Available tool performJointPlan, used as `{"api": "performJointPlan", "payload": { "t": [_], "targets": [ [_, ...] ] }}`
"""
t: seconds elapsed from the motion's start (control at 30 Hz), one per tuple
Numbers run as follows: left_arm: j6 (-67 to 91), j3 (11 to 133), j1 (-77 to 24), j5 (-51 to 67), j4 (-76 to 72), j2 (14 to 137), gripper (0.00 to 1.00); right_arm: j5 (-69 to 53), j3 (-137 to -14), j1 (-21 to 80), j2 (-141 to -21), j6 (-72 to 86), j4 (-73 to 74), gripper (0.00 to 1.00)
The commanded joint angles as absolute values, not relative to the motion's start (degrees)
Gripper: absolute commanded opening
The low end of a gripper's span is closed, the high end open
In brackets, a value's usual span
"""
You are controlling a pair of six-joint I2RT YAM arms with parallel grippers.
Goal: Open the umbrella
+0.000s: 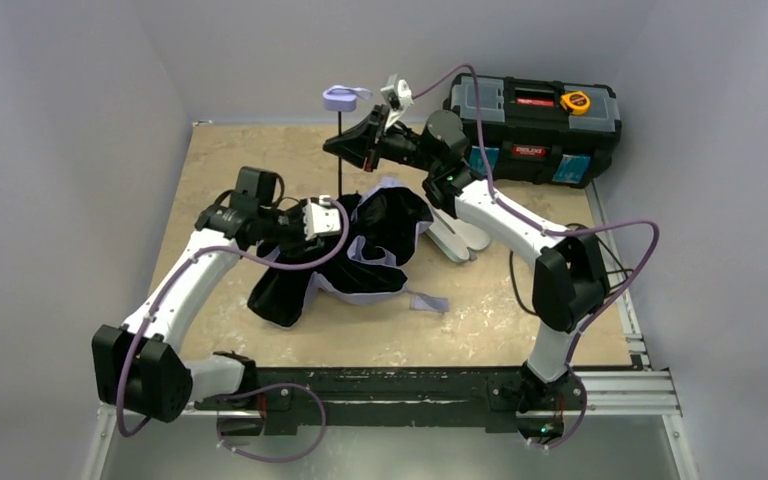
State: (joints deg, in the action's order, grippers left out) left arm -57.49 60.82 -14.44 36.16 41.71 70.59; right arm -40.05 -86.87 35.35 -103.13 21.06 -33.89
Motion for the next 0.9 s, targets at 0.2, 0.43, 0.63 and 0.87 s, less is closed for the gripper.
{"api": "performJointPlan", "payload": {
  "t": [0.2,0.43,0.63,0.87],
  "targets": [
    [-67.4,57.6,-11.3,26.3,41.6,76.8,0.21,-40.7,-91.4,36.6,-101.1,18.9,-33.5,0.00],
    [-77.9,50.6,-2.5,21.3,43.9,75.1,0.16,-39.7,-98.7,34.3,-100.6,25.0,-35.0,0.00],
    [-78.1,48.8,1.4,18.0,41.0,79.1,0.18,-39.7,-105.3,31.3,-102.1,29.8,-35.8,0.00],
    [-72.2,59.6,8.9,33.7,51.5,75.3,0.52,-43.9,-106.3,31.5,-103.9,28.9,-34.5,0.00]
  ]
}}
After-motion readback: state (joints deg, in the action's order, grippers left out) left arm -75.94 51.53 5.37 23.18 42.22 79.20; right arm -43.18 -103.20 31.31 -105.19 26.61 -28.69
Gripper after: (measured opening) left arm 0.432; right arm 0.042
